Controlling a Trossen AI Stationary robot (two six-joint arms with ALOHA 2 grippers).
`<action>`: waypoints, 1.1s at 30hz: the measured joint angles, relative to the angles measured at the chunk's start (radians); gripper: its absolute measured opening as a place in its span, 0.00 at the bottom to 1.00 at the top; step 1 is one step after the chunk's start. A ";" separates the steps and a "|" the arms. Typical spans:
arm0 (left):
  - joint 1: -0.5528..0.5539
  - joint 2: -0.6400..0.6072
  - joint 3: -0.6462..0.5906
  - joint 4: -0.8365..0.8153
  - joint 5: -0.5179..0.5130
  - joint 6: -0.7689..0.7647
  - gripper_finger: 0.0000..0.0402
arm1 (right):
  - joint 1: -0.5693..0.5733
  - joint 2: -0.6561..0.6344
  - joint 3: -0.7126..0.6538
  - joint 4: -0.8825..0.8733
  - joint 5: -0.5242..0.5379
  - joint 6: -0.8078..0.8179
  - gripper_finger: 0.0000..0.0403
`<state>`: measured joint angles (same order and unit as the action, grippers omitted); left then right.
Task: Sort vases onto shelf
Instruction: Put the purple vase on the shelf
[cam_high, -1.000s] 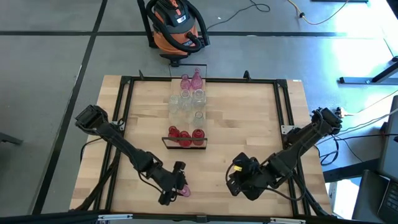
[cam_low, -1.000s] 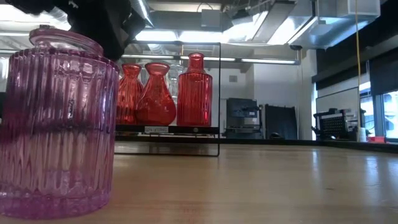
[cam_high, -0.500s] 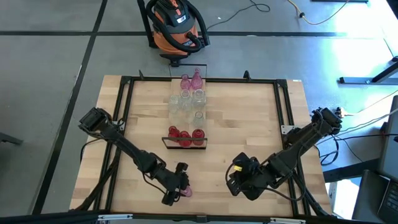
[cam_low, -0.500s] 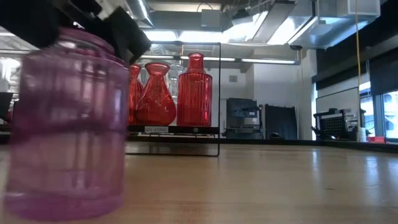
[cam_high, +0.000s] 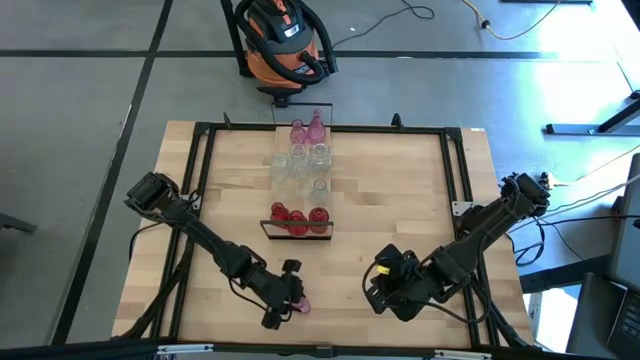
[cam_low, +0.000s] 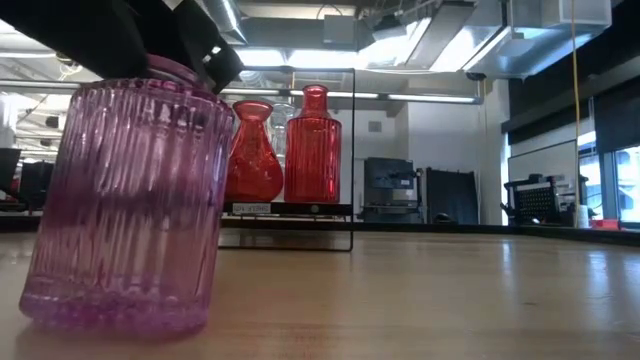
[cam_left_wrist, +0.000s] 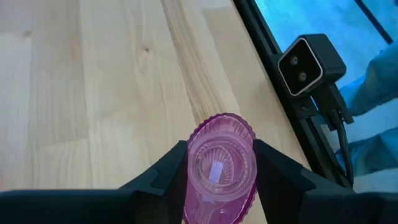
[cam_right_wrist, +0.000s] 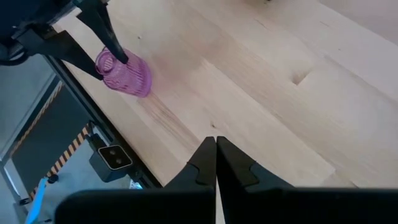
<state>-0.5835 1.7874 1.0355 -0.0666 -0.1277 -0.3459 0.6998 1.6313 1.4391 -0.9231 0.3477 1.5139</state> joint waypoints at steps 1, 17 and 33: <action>0.000 0.000 0.000 0.000 -0.005 -0.010 0.36 | 0.000 0.000 0.000 -0.002 0.000 0.000 0.00; -0.031 -0.158 -0.008 -0.201 -0.223 -0.318 0.36 | -0.001 0.000 0.000 -0.104 0.009 -0.052 0.00; -0.195 -0.279 -0.005 -0.302 -0.551 -0.807 0.36 | -0.110 -0.073 -0.001 -0.126 0.001 -0.401 0.00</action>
<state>-0.7788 1.5082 1.0306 -0.3689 -0.6790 -1.1525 0.5894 1.5579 1.4384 -1.0490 0.3489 1.1131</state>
